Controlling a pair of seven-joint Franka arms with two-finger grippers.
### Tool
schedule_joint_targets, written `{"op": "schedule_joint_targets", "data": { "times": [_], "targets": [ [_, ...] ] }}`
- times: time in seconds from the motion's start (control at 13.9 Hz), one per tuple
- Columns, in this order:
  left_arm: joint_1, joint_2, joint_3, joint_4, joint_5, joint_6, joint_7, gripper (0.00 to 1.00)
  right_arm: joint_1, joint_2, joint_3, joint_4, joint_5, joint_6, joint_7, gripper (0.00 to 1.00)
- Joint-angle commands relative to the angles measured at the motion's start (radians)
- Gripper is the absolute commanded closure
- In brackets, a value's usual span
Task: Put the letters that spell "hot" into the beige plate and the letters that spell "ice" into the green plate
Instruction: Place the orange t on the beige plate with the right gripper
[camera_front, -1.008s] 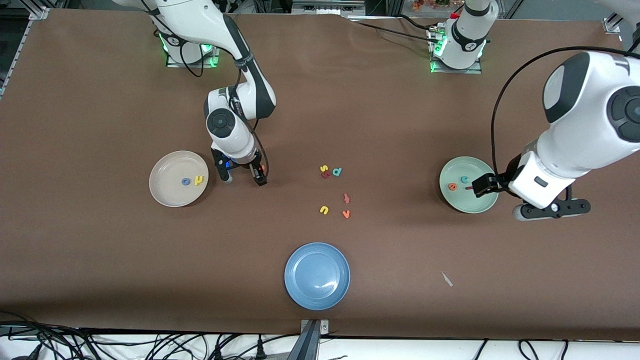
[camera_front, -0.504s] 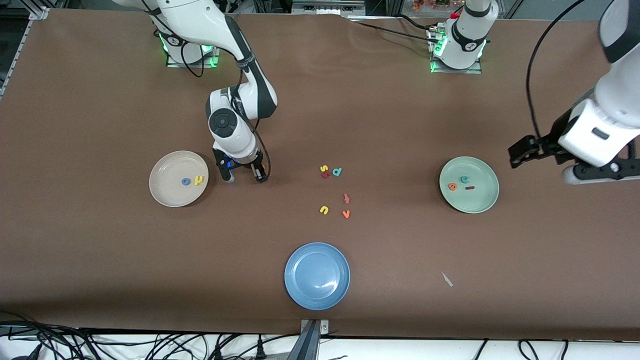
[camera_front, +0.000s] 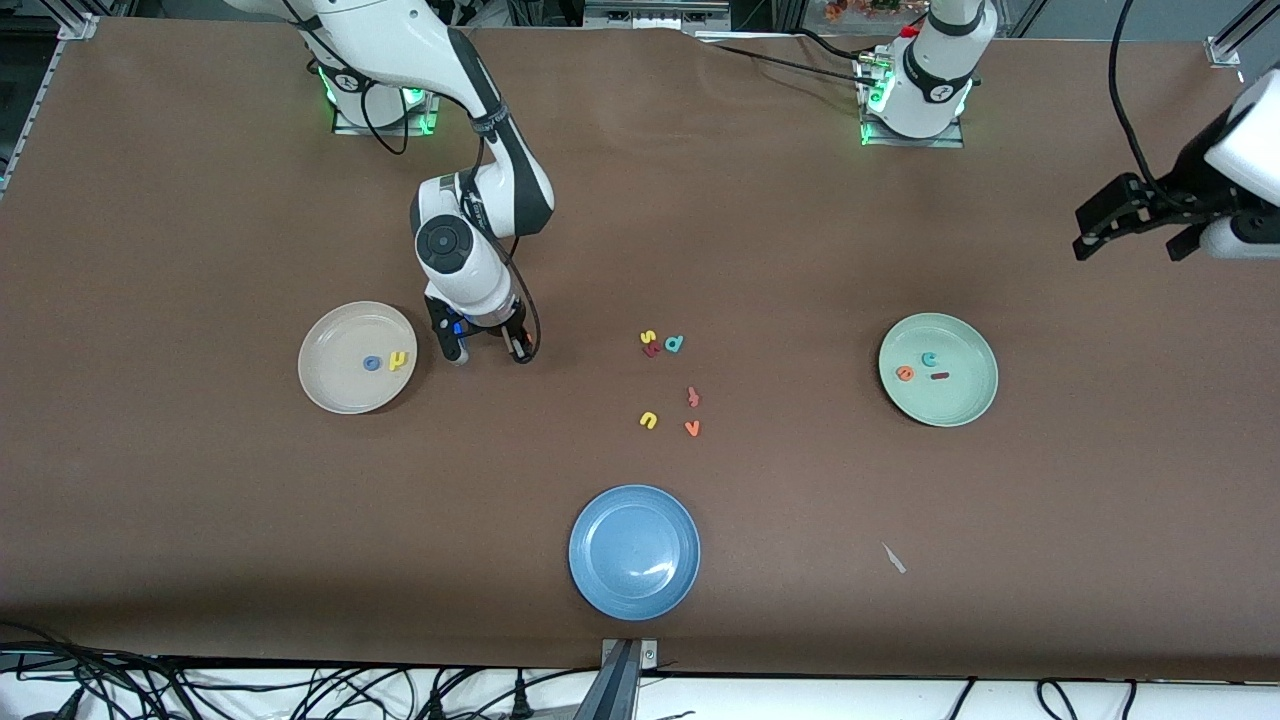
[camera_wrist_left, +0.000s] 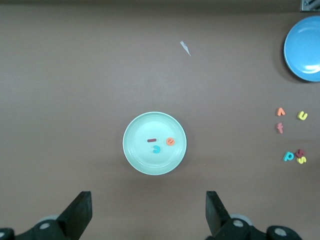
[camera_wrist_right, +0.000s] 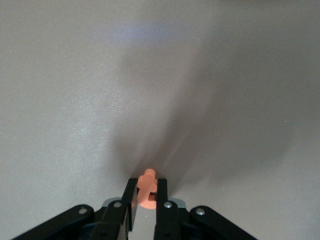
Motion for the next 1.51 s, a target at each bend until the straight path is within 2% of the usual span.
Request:
{"op": "schedule_joint_targets", "data": {
  "times": [0.0, 0.14, 0.22, 0.36, 0.58, 0.65, 0.79, 1.08, 1.22, 1.3, 1.37, 1.44],
  "targets": [
    [-0.051, -0.002, 0.014, -0.027, 0.016, 0.028, 0.011, 0.00, 0.000, 0.009, 0.005, 0.005, 0.023, 0.013, -0.013, 1.00],
    [-0.052, 0.023, 0.011, -0.001, 0.017, 0.028, 0.011, 0.00, -0.003, -0.009, -0.006, 0.042, 0.019, -0.074, -0.055, 1.00],
    [-0.053, 0.023, 0.009, -0.002, 0.016, 0.028, 0.009, 0.00, -0.003, -0.020, -0.032, 0.053, 0.019, -0.128, -0.136, 1.00],
    [-0.049, 0.021, 0.011, -0.002, 0.016, 0.016, 0.011, 0.00, -0.003, -0.053, -0.078, 0.050, 0.019, -0.192, -0.345, 1.00],
    [-0.045, 0.017, 0.015, 0.010, 0.014, -0.020, 0.016, 0.00, 0.000, -0.121, -0.183, 0.015, 0.008, -0.350, -0.680, 1.00],
    [-0.045, 0.017, 0.015, 0.022, 0.012, -0.020, 0.019, 0.00, 0.001, -0.151, -0.197, -0.019, -0.009, -0.354, -0.767, 1.00],
    [-0.049, 0.024, 0.014, 0.055, 0.008, -0.018, 0.013, 0.00, 0.002, -0.176, -0.280, -0.062, -0.075, -0.367, -0.932, 1.00],
    [-0.051, 0.076, 0.014, 0.059, 0.016, -0.015, 0.008, 0.00, 0.000, -0.165, -0.449, -0.085, -0.076, -0.413, -1.311, 1.00],
    [-0.051, 0.099, 0.014, 0.062, 0.016, -0.009, 0.006, 0.00, -0.015, -0.153, -0.493, -0.081, -0.073, -0.413, -1.416, 1.00],
    [-0.051, 0.099, 0.014, 0.062, 0.016, -0.009, -0.001, 0.00, -0.026, -0.149, -0.494, -0.072, -0.070, -0.415, -1.403, 0.46],
    [-0.051, 0.099, 0.012, 0.062, 0.017, -0.009, -0.012, 0.00, -0.026, -0.145, -0.494, -0.067, -0.069, -0.415, -1.383, 0.00],
    [-0.051, 0.099, 0.012, 0.061, 0.017, -0.009, -0.026, 0.00, -0.025, -0.147, -0.494, -0.049, -0.069, -0.424, -1.360, 0.00]
  ]
}}
